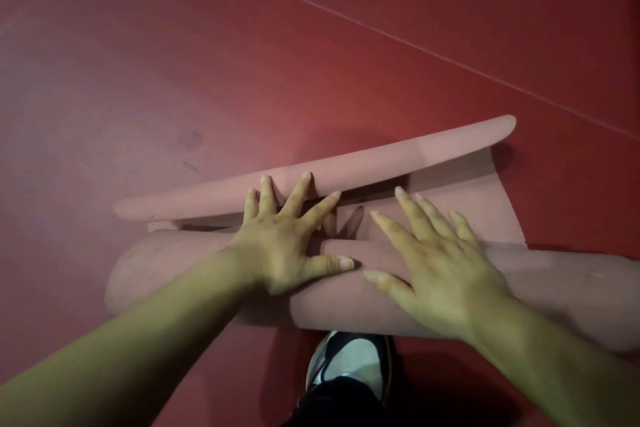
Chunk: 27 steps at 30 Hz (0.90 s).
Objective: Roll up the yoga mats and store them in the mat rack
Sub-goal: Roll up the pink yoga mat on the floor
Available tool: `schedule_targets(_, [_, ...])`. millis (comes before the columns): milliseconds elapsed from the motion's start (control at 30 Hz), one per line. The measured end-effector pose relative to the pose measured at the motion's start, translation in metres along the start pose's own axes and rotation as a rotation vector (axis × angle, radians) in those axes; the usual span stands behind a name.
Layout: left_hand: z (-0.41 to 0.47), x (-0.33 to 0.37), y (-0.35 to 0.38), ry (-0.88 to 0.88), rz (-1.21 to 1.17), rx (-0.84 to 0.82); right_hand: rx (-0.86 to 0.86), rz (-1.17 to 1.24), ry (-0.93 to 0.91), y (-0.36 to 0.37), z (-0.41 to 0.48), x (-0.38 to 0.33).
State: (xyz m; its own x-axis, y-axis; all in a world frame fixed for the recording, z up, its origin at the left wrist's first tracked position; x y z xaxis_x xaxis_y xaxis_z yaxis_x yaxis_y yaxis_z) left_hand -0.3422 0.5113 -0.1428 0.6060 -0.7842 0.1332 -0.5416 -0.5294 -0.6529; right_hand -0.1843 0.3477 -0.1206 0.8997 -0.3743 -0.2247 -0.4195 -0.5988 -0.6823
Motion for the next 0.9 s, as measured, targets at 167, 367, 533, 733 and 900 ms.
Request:
schedule_targets(167, [0.012,-0.006,-0.012,-0.016,-0.024,0.090,0.143,0.011,0.036,-0.007,0.016,0.008])
schedule_targets(367, [0.021,-0.011,-0.022,-0.070,-0.045,0.126,0.224,0.097,0.036,-0.015,0.031,0.018])
schedule_targets(533, [0.024,-0.012,-0.031,-0.096,-0.050,0.146,0.286,0.139,0.060,-0.029,0.047,0.026])
schedule_targets(733, [0.019,-0.006,-0.038,-0.136,-0.045,0.149,0.356,0.135,0.096,-0.048,0.068,0.035])
schedule_targets(900, [0.008,0.008,-0.025,-0.114,-0.011,0.244,0.334,0.159,0.101,-0.053,0.076,0.038])
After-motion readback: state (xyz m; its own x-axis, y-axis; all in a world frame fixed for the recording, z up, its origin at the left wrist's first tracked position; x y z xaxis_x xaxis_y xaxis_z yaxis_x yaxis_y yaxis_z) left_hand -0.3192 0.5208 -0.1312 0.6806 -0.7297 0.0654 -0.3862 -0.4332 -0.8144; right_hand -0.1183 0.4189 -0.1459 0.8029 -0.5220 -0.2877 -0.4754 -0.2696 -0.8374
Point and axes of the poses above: each hand's wrist, its own z-axis towards the middle knuckle, its own y-axis out of the palm, x = y × z, the point moved 3 cm from there along z, towards the middle knuckle, and after that the axes turned 8 degrees about -x, right-handed, at the moved point
